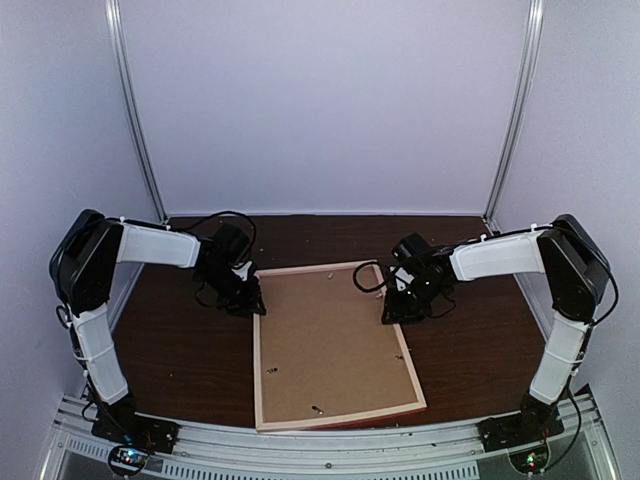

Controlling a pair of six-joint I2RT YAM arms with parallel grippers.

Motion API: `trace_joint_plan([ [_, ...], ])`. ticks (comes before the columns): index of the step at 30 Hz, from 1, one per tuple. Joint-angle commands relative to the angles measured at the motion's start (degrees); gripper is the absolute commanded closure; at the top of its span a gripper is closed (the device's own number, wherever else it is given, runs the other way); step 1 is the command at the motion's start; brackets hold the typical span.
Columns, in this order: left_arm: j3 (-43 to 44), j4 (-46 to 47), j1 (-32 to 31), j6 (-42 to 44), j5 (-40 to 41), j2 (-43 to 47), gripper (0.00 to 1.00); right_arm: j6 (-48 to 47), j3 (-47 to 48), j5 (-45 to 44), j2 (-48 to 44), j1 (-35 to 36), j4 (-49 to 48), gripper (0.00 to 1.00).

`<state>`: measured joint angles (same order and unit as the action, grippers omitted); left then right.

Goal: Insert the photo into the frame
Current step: Press the fastener onto the backboard.

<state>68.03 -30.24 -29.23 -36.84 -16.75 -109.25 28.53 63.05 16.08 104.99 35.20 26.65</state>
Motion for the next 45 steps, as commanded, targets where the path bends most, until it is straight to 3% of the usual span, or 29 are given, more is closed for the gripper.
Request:
trace_joint_plan([
  [1,-3.16,3.47,1.32,-1.16,0.75,-1.41,0.67,0.03,-3.1,-0.7,4.26,0.48,0.15,0.63],
  [11,-7.69,7.34,1.72,-3.76,0.64,-0.68,0.73,0.15,-3.48,-0.7,4.21,0.53,-0.11,0.63],
  [23,-5.83,7.75,2.05,-4.99,-2.41,1.8,0.5,0.12,-3.4,-0.61,4.43,0.57,-0.2,0.63],
  [30,-5.11,6.6,2.77,-4.14,-1.22,1.88,0.41,0.05,-3.44,-0.75,4.17,0.5,-0.11,0.63],
  [38,-4.68,4.97,3.48,-2.64,0.89,1.49,0.38,0.01,-3.28,-0.66,4.35,0.56,-0.11,0.63],
  [45,-4.2,3.82,3.57,-1.27,1.67,0.8,0.44,0.03,-3.37,-0.68,4.51,0.54,-0.11,0.63],
])
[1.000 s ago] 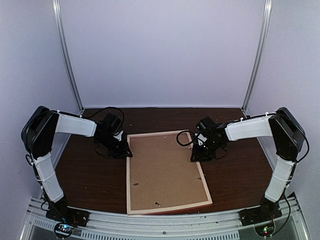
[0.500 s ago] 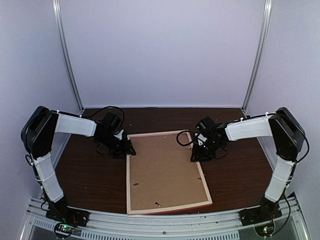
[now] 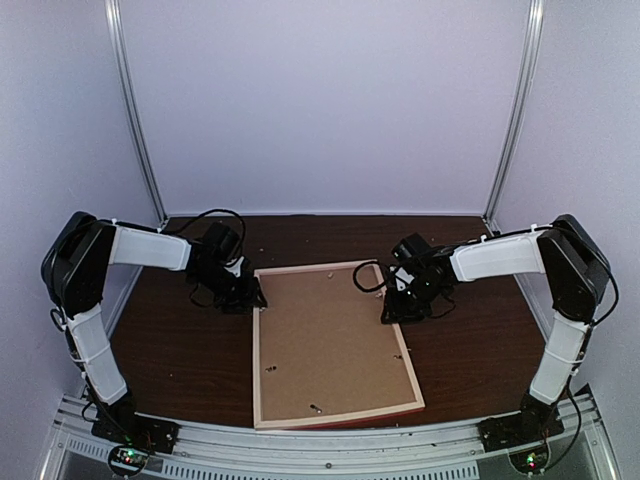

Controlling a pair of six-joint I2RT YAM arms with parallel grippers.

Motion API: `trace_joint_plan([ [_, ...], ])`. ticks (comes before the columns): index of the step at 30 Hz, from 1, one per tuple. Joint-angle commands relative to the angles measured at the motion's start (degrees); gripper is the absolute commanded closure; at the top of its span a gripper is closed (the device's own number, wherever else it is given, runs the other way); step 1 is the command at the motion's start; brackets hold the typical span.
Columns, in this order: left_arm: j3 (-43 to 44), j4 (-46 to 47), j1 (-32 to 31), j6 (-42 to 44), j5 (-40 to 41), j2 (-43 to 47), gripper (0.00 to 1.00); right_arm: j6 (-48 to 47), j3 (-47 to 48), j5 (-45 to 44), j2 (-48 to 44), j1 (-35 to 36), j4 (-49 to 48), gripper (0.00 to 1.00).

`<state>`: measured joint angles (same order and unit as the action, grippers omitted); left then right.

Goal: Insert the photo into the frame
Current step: Press the fastener onto the backboard.

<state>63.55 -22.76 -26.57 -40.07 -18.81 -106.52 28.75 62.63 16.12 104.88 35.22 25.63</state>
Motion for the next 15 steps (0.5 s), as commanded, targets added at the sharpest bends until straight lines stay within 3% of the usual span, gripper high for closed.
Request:
trace_joint_plan([
  [1,0.25,-3.75,0.9,2.18,3.73,-1.98,0.45,-0.23,-2.95,-0.66,4.63,0.51,0.85,0.63],
  [7,-0.2,-4.47,0.82,3.45,4.31,-2.47,0.53,0.15,-3.22,-0.25,4.98,0.49,0.24,0.63],
  [15,1.61,-6.56,-0.4,5.53,5.98,-4.39,0.54,0.25,-3.3,-0.22,5.06,0.52,0.13,0.63],
])
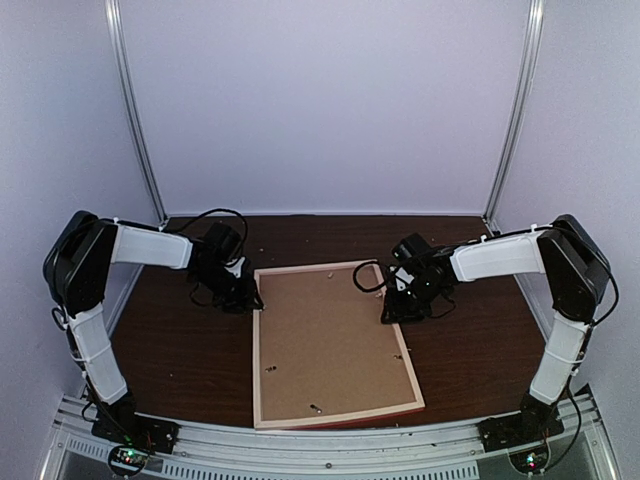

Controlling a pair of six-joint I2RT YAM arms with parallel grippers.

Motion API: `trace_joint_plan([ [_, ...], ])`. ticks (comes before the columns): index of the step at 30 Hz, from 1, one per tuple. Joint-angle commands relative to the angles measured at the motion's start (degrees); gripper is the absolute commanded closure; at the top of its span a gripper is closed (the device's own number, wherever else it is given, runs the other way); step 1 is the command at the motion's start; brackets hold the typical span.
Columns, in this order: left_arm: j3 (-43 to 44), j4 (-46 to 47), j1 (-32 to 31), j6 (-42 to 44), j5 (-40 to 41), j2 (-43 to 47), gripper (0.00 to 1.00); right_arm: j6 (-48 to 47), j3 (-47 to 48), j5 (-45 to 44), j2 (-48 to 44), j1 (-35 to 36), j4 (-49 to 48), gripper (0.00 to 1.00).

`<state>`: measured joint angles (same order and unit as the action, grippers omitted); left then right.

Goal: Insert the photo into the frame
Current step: Press the fastener onto the backboard.

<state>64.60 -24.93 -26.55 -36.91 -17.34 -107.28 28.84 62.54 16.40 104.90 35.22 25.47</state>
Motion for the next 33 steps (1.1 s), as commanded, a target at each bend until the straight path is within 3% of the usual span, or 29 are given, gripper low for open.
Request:
trace_joint_plan([
  [1,0.88,-4.69,-0.63,2.64,4.86,-3.74,0.54,0.11,-3.29,-0.51,5.05,0.52,0.28,0.63],
  [24,3.36,-9.38,-3.16,6.61,12.91,-4.69,0.65,0.27,-3.22,0.09,5.71,0.51,-0.23,0.63],
  [33,4.81,-7.69,-3.25,6.75,9.71,-3.44,0.58,0.33,-3.39,0.14,5.79,0.47,-0.33,0.63],
])
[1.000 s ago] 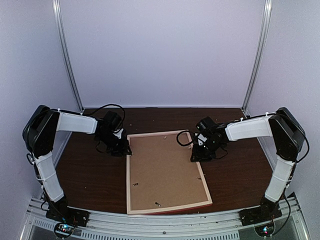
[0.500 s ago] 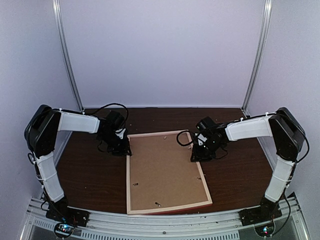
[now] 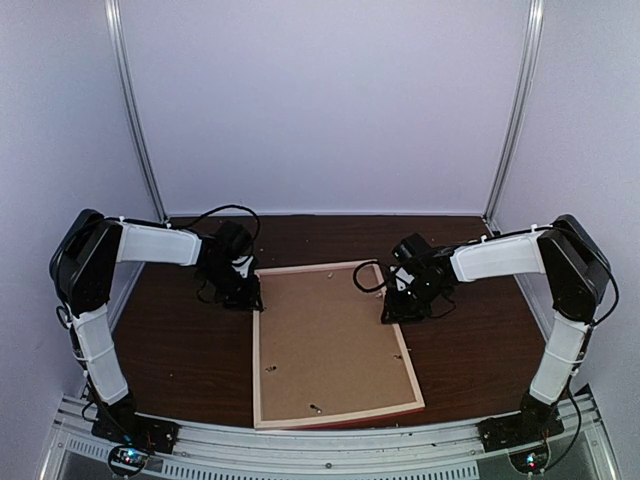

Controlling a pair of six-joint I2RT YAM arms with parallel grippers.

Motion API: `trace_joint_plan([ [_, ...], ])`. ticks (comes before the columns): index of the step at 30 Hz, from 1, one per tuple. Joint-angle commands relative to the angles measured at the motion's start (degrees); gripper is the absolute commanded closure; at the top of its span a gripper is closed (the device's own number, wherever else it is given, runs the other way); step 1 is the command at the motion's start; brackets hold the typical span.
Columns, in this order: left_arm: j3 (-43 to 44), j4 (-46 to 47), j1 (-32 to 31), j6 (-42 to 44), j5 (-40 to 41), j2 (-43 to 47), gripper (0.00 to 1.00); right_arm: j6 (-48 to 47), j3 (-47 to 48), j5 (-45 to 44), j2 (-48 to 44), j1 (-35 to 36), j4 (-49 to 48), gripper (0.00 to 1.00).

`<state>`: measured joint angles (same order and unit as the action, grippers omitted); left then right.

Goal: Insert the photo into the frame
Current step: Press the fastener onto the backboard.

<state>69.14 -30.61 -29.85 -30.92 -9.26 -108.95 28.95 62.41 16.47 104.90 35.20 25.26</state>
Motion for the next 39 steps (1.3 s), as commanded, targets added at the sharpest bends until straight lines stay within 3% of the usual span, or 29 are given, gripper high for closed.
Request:
trace_joint_plan([
  [1,0.35,-1.96,0.05,0.59,1.25,-1.55,0.57,0.23,-3.26,0.12,5.84,0.56,-0.2,0.63],
  [27,0.22,-1.33,-0.03,-0.13,-1.47,0.66,0.48,0.31,-3.17,0.74,6.45,0.68,-0.65,0.63],
  [39,-0.65,-2.74,-0.04,1.01,0.01,0.53,0.62,0.32,-3.04,0.74,6.74,0.74,-0.65,0.63],
])
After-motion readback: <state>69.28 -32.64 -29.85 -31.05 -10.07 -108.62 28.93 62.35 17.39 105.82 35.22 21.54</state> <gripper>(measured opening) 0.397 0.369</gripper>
